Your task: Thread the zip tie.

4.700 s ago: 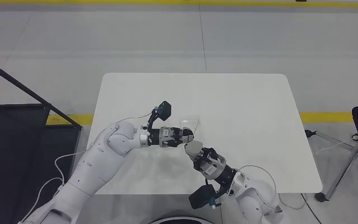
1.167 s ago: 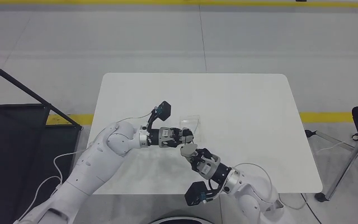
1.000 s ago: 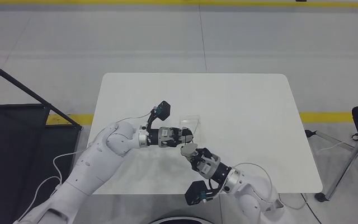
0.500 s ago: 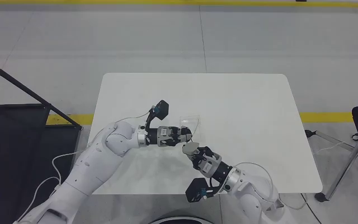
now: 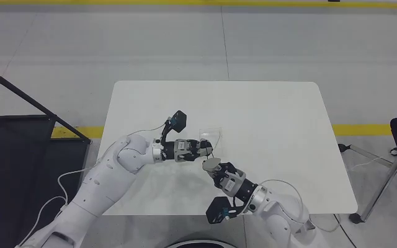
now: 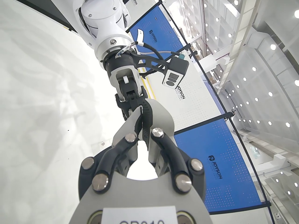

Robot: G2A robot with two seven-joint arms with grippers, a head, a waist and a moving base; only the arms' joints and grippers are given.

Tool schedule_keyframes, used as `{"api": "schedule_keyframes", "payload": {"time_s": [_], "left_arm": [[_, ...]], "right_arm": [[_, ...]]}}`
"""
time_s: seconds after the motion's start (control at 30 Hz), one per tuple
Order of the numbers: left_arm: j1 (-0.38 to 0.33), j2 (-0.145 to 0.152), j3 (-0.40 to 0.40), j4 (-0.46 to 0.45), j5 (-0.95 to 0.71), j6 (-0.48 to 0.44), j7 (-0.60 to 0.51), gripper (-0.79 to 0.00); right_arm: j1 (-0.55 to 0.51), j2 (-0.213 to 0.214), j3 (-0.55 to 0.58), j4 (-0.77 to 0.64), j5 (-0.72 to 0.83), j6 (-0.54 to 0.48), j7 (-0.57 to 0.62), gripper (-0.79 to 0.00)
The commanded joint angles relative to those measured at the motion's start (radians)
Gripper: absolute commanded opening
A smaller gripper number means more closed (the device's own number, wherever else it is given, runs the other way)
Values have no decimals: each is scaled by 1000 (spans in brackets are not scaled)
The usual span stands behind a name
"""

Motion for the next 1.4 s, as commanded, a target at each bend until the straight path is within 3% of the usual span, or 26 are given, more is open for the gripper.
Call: {"api": "schedule_keyframes", "payload": {"time_s": [0.0,0.53,1.37], "left_arm": [[1,0,-1,-1,2,1,5,-785],[1,-1,-3,-3,29,3,22,-785],[42,-9,-26,-55,328,6,196,-785]], "right_arm": [[-1,1,0,-1,3,-2,0,-785],[-1,8,1,-1,10,2,1,-785],[-7,10,7,3,73,85,-3,-785]]}}
